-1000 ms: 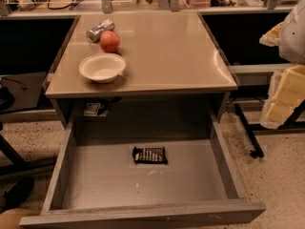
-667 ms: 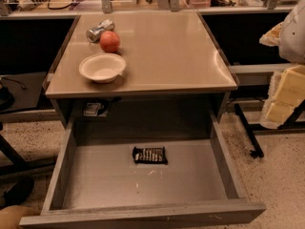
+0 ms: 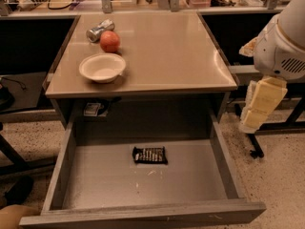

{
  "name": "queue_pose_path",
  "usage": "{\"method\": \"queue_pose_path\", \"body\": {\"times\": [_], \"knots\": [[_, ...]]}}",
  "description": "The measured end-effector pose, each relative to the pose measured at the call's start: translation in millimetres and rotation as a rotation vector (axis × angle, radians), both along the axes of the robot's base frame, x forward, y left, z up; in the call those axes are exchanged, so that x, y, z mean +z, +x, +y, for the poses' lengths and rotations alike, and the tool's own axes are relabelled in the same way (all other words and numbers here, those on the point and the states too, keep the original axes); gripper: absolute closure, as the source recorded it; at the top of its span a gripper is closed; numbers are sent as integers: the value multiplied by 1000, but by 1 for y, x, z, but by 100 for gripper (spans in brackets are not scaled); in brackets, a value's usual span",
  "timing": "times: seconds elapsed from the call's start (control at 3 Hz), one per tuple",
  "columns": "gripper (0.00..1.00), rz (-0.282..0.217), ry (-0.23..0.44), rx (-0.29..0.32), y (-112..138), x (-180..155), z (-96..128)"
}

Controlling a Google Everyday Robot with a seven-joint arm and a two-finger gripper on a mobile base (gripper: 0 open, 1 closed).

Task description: Pick rxbar chocolate from top drawer and place on counter

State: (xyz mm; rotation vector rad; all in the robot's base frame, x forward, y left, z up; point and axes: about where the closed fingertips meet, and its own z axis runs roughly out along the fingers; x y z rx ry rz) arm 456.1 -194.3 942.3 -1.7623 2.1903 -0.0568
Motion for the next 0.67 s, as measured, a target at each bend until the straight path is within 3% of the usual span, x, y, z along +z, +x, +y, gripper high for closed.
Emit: {"method": "queue_pose_path", "body": {"times": [0.33, 0.67], "knots": [[0, 0, 0, 0, 0, 0, 0], [0, 3, 80, 37, 10, -27, 30]]}}
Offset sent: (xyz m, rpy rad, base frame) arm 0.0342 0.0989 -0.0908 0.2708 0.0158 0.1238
